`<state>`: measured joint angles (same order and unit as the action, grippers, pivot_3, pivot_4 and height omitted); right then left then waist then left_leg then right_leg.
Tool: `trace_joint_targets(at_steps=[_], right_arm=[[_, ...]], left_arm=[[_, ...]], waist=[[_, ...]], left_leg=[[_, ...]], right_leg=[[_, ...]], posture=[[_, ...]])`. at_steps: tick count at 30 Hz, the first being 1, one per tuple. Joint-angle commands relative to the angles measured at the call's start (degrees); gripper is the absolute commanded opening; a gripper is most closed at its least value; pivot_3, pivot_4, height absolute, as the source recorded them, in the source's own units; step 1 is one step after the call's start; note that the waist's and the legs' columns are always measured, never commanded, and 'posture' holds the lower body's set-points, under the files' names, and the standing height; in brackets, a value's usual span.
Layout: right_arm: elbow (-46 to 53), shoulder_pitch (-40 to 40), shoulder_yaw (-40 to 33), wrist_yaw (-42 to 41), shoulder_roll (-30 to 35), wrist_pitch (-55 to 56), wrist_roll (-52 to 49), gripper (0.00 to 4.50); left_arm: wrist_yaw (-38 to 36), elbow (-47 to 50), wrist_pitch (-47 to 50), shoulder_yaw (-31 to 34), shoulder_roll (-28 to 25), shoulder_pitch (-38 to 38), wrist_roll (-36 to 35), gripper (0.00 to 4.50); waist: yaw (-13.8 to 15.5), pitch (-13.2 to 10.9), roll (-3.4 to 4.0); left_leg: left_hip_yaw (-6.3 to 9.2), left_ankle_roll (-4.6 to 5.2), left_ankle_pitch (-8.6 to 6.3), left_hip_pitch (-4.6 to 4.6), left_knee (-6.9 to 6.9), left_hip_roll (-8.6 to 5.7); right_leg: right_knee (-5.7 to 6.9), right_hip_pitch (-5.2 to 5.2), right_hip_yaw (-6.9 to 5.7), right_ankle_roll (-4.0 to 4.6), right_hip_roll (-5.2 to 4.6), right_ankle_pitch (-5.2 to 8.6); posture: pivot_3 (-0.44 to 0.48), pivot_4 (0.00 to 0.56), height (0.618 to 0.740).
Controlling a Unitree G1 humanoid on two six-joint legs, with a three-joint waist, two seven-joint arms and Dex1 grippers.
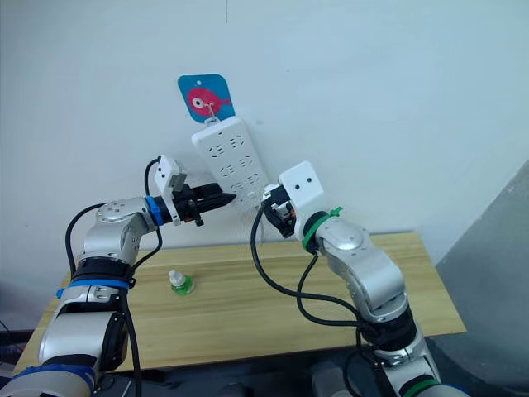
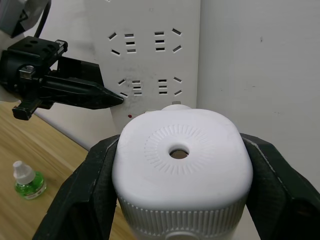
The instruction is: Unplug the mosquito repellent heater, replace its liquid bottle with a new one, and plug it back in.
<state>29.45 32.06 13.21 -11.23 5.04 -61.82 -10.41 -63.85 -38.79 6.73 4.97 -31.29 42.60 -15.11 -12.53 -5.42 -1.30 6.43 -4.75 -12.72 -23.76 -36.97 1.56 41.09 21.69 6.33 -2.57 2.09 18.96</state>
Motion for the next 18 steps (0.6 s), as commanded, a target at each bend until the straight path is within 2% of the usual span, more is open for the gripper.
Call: trace_joint_targets(at_steps=[1, 4, 10, 14, 18], right_arm=[[2.4, 1.6, -5.2, 0.3, -0.8, -0.9, -1.7, 2.97], [2.4, 1.3, -8.1, 0.9, -1.8, -1.6, -2.5, 2.97], [3.4, 0.2, -12.9, 2.1, -4.2, -2.1, -4.7, 2.97], [4.2, -1.1, -16.2, 2.2, -5.6, -1.9, -6.9, 2.97], [4.5, -1.6, -18.8, 2.2, -6.4, -1.8, -9.2, 2.97]], left_arm=[[4.0, 2.4, -3.1, 2.8, -2.2, -0.8, 0.4, 1.67], [4.5, 5.7, -5.2, 3.3, -3.8, -4.3, 0.6, 2.66], [9.6, 20.3, -6.1, 8.0, -6.0, -16.2, -1.2, 4.47], [11.3, 38.0, -6.3, 10.6, -5.4, -29.7, -3.6, 4.5], [14.1, 49.3, -4.4, 9.1, -2.8, -36.5, -5.7, 4.5]], waist=[[-0.1, 0.0, 0.0], [-0.8, 0.0, 0.0], [-2.0, 0.0, 0.01], [-2.4, 0.0, 0.05], [-1.4, 0.0, 0.12]], left_leg=[[0.0, 0.0, 0.0, 0.0, 0.01, 0.0], [0.0, 0.0, 0.0, -0.04, 0.11, 0.02], [0.04, 0.0, -0.01, -0.11, 0.34, 0.12], [-0.07, -0.01, -0.01, -0.1, 0.48, 0.19], [-0.06, -0.03, 0.01, -0.11, 0.44, 0.14]], right_leg=[[0.0, 0.0, -0.01, 0.0, 0.0, 0.0], [0.0, 0.08, 0.0, 0.01, -0.02, -0.01], [0.0, 0.21, -0.06, 0.32, -0.32, -0.13], [0.01, 0.31, 0.07, 0.33, -0.35, -0.13], [0.03, 0.28, 0.05, 0.31, -0.4, -0.12]], posture=[[-0.221, 0.055, 0.711], [-0.229, 0.052, 0.711], [-0.225, 0.049, 0.711], [-0.193, 0.046, 0.711], [-0.193, 0.046, 0.711]])
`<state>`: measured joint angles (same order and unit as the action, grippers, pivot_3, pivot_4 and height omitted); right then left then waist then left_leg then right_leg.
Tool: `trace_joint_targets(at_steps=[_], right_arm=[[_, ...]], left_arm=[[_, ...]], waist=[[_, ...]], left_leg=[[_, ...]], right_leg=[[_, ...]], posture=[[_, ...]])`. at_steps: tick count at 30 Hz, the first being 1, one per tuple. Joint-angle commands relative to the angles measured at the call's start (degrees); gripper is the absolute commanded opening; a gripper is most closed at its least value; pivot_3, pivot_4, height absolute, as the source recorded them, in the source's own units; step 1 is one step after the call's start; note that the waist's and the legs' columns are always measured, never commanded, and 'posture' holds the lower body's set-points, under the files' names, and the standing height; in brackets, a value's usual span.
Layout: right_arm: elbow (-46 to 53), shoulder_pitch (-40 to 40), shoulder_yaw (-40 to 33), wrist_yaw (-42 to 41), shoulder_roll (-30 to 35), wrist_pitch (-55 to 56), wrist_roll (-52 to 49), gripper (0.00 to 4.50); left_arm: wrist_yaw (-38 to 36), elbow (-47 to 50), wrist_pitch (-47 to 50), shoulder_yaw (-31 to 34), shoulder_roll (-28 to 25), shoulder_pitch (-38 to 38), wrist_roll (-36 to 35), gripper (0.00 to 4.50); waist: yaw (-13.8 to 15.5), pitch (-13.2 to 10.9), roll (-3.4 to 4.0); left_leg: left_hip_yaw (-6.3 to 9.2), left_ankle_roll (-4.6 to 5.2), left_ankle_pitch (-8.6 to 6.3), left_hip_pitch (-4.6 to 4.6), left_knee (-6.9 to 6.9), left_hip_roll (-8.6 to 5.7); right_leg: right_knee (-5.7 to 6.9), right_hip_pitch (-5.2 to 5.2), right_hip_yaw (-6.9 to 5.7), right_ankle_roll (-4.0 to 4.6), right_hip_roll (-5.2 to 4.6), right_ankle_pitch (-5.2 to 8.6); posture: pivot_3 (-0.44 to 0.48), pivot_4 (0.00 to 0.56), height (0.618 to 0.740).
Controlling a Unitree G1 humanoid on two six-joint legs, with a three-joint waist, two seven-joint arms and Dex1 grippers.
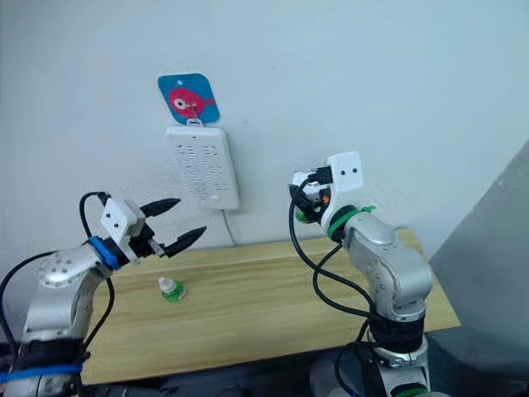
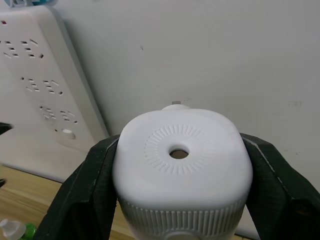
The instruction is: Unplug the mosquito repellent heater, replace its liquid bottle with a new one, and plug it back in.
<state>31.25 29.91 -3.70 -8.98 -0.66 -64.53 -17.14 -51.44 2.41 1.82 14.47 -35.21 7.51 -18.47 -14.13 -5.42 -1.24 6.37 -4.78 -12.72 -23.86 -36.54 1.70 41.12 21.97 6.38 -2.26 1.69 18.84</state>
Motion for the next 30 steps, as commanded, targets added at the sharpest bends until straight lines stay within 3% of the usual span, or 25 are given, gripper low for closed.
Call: trace_joint_targets(at_steps=[1, 7, 13, 18, 22, 30], right_arm=[[2.8, 0.4, -2.3, 0.0, -0.9, 0.9, -2.9, 2.97], [4.5, 0.0, -7.0, 0.5, -4.5, -1.2, -9.5, 2.97], [5.6, 1.3, -13.8, 5.9, -12.9, -4.4, -17.8, 2.97], [4.6, 2.7, -20.1, 15.4, -18.0, -5.9, -28.6, 2.97], [2.9, 2.7, -21.1, 23.2, -18.2, -3.6, -38.0, 2.97], [-0.2, 1.0, -16.5, 34.8, -13.4, 4.1, -54.6, 2.97]], left_arm=[[2.3, 9.9, 1.1, -0.8, 1.6, -2.3, -2.6, 4.5], [7.2, 20.8, 8.6, -9.3, 8.3, -3.3, -5.4, 4.5], [10.0, 18.8, 8.2, -13.2, 13.0, 1.2, -4.5, 4.5], [9.3, 15.1, 4.4, -15.7, 15.6, 6.1, -3.0, 4.5], [7.7, 12.8, 1.6, -17.6, 15.8, 7.1, -1.8, 4.5], [8.6, 9.4, 0.9, -20.4, 18.3, 9.4, -0.8, 4.5]], waist=[[0.3, -0.1, 0.1], [1.0, -0.1, 0.14], [0.9, 0.0, 0.33], [-0.2, 0.1, 0.55], [-0.8, 0.2, 0.76], [-1.5, 0.2, 0.89]], left_leg=[[0.02, 0.0, 0.0, 0.04, -0.06, -0.04], [-0.09, 0.0, 0.0, 0.03, -0.28, -0.14], [-0.06, 0.01, 0.0, 0.06, -0.25, -0.05], [-0.12, 0.01, 0.0, 0.04, -0.25, -0.12], [-0.14, 0.02, -0.01, 0.05, -0.23, -0.11], [-0.17, 0.03, -0.01, 0.03, -0.23, -0.11]], right_leg=[[0.0, -0.11, -0.04, -0.21, 0.03, 0.12], [-0.04, -0.24, -0.05, -0.27, 0.15, 0.15], [0.01, -0.2, -0.07, -0.25, 0.42, 0.14], [-0.02, -0.21, -0.01, -0.25, 0.41, 0.14], [-0.01, -0.2, 0.02, -0.25, 0.43, 0.14], [-0.01, -0.2, 0.08, -0.25, 0.47, 0.15]], posture=[[-0.179, 0.047, 0.711], [-0.191, 0.046, 0.711], [-0.226, 0.043, 0.711], [-0.249, 0.039, 0.711], [-0.25, 0.038, 0.711], [-0.249, 0.036, 0.711]])
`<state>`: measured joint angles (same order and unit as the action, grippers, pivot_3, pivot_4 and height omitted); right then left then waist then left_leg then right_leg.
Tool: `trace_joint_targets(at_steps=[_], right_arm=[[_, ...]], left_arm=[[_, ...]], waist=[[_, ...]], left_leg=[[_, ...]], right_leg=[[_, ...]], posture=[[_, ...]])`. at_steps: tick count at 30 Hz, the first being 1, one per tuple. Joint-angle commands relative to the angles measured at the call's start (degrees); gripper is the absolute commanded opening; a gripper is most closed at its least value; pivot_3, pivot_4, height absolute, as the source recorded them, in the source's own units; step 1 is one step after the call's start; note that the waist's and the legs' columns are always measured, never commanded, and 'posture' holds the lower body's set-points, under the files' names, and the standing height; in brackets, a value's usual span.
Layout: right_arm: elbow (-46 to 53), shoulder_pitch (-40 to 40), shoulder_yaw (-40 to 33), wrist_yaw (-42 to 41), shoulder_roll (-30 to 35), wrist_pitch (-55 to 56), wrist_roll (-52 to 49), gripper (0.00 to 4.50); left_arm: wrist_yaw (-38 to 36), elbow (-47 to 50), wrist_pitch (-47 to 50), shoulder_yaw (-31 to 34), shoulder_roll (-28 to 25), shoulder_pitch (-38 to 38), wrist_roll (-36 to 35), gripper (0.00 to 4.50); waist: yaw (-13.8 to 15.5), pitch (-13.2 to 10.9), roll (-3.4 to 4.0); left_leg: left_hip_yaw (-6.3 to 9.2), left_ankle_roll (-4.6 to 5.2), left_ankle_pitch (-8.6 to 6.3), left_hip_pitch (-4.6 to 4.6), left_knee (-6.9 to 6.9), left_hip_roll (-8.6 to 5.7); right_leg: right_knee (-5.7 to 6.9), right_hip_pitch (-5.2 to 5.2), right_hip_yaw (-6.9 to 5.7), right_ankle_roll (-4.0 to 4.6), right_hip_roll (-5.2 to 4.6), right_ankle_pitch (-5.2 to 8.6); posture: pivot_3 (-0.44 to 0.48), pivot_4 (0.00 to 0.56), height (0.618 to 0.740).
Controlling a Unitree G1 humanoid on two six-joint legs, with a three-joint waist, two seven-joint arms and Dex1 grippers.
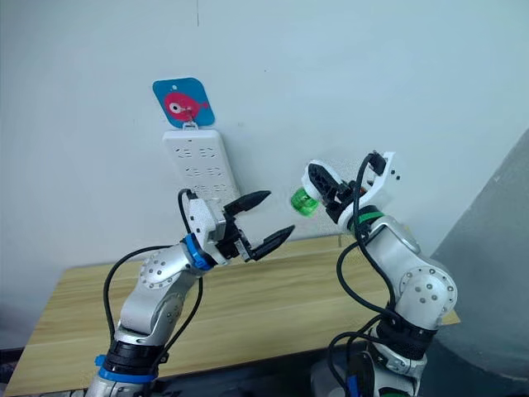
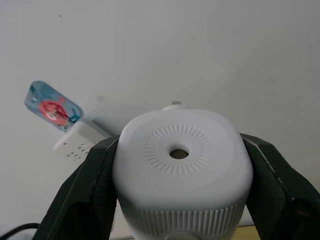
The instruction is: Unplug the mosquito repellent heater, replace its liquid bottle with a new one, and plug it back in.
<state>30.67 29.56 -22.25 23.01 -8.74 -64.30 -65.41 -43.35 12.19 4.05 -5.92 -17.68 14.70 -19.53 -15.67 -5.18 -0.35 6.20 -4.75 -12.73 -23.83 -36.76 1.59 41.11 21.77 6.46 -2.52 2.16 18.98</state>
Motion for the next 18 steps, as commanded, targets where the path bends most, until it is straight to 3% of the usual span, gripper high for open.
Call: trace_joint_targets(at_steps=[1, 7, 18], right_arm=[[0.1, 1.1, 2.8, 3.8, -4.5, 4.8, -7.8, 2.97], [-0.3, -0.4, 7.5, 8.1, -0.5, 9.7, -14.4, 2.97], [-0.9, -1.9, 12.7, 9.0, 5.1, 15.9, -16.9, 2.97]], left_arm=[[0.7, -0.9, -1.4, 0.0, 1.0, 2.6, 0.4, 4.5], [1.6, -2.7, -1.8, 0.4, 2.2, 4.7, 0.3, 4.5], [3.0, 0.0, 1.2, 2.4, 1.7, 3.7, -2.4, 4.5]], waist=[[0.0, 0.0, 0.0], [0.0, 0.0, 0.01], [0.0, 0.0, 0.01]], left_leg=[[0.01, 0.0, 0.0, 0.0, 0.0, 0.0], [0.0, 0.0, 0.0, 0.0, 0.0, 0.0], [0.0, 0.0, 0.0, 0.0, -0.01, 0.01]], right_leg=[[0.0, 0.0, -0.01, 0.0, 0.01, 0.0], [-0.01, 0.0, 0.02, 0.0, 0.02, 0.0], [-0.02, -0.01, 0.03, -0.01, 0.02, 0.0]], posture=[[-0.249, 0.036, 0.711], [-0.251, 0.038, 0.711], [-0.248, 0.035, 0.711]])
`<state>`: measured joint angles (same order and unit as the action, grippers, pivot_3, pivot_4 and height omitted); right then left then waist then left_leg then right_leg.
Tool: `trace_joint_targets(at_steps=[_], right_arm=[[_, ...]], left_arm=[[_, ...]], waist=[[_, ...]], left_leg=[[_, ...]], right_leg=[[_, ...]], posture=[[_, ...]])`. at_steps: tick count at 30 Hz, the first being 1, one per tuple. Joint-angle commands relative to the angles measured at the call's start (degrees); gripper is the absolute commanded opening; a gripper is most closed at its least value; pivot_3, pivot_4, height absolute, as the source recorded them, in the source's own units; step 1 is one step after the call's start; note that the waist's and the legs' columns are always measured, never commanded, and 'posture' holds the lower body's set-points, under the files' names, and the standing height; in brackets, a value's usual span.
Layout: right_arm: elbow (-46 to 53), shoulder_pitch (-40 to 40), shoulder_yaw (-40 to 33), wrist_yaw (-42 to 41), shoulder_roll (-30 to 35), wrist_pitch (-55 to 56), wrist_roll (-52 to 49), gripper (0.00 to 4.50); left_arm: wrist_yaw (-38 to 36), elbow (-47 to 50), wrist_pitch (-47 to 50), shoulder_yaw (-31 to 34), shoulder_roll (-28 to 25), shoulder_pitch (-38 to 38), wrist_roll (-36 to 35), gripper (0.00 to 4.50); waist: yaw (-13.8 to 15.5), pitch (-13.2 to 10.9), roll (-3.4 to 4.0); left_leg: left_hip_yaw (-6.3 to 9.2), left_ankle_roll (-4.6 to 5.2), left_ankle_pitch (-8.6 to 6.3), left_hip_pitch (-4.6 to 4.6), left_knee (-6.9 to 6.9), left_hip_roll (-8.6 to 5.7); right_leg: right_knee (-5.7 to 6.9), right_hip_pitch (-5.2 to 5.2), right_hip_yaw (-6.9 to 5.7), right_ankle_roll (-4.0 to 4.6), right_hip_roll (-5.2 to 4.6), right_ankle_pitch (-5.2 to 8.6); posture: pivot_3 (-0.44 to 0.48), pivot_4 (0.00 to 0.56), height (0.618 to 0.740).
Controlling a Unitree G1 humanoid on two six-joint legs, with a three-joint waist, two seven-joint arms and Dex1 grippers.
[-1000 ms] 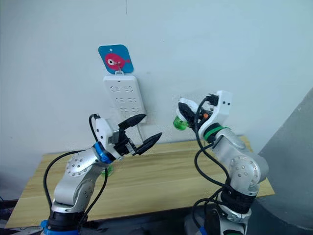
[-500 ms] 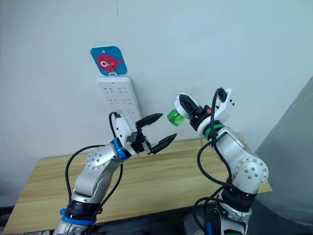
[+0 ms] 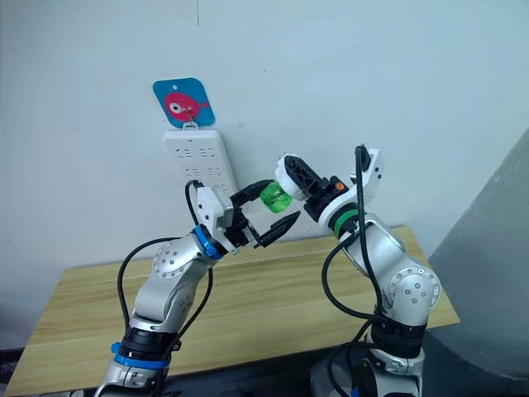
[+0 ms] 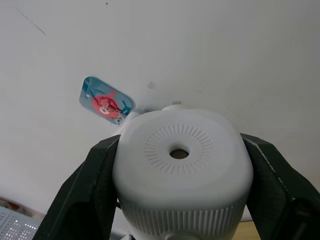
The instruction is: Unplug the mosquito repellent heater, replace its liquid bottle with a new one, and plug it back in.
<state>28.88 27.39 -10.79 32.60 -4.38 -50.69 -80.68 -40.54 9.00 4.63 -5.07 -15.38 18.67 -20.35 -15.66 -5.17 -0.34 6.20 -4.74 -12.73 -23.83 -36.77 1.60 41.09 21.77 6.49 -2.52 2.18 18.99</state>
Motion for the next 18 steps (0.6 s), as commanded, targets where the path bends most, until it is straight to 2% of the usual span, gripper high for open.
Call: trace_joint_targets(at_steps=[1, 16, 18], right_arm=[[0.8, 0.3, 1.5, -0.7, 1.1, 2.8, -1.7, 2.97], [0.1, -0.6, 5.4, -1.2, 5.2, 7.2, -3.5, 2.97], [0.1, -0.8, 5.7, -1.2, 5.5, 7.6, -3.7, 2.97]], left_arm=[[0.1, 3.6, 1.1, 1.8, -0.9, -0.7, -1.9, 4.5], [-0.5, 3.7, 2.1, 0.9, -0.3, 0.5, -2.6, 4.5], [-0.6, 3.8, 2.2, 1.0, -0.2, 0.6, -3.0, 4.12]], waist=[[0.0, 0.0, 0.0], [0.7, 0.0, 0.0], [0.7, 0.0, 0.0]], left_leg=[[0.0, 0.0, 0.0, 0.0, 0.0, 0.0], [-0.01, 0.0, 0.0, 0.0, -0.02, 0.0], [-0.01, 0.0, 0.0, 0.0, -0.02, 0.0]], right_leg=[[0.0, 0.0, 0.0, 0.0, 0.0, 0.0], [0.0, -0.01, 0.02, 0.0, 0.01, 0.0], [0.0, -0.01, 0.02, 0.0, 0.01, 0.0]], posture=[[-0.248, 0.035, 0.711], [-0.239, 0.031, 0.711], [-0.239, 0.031, 0.711]])
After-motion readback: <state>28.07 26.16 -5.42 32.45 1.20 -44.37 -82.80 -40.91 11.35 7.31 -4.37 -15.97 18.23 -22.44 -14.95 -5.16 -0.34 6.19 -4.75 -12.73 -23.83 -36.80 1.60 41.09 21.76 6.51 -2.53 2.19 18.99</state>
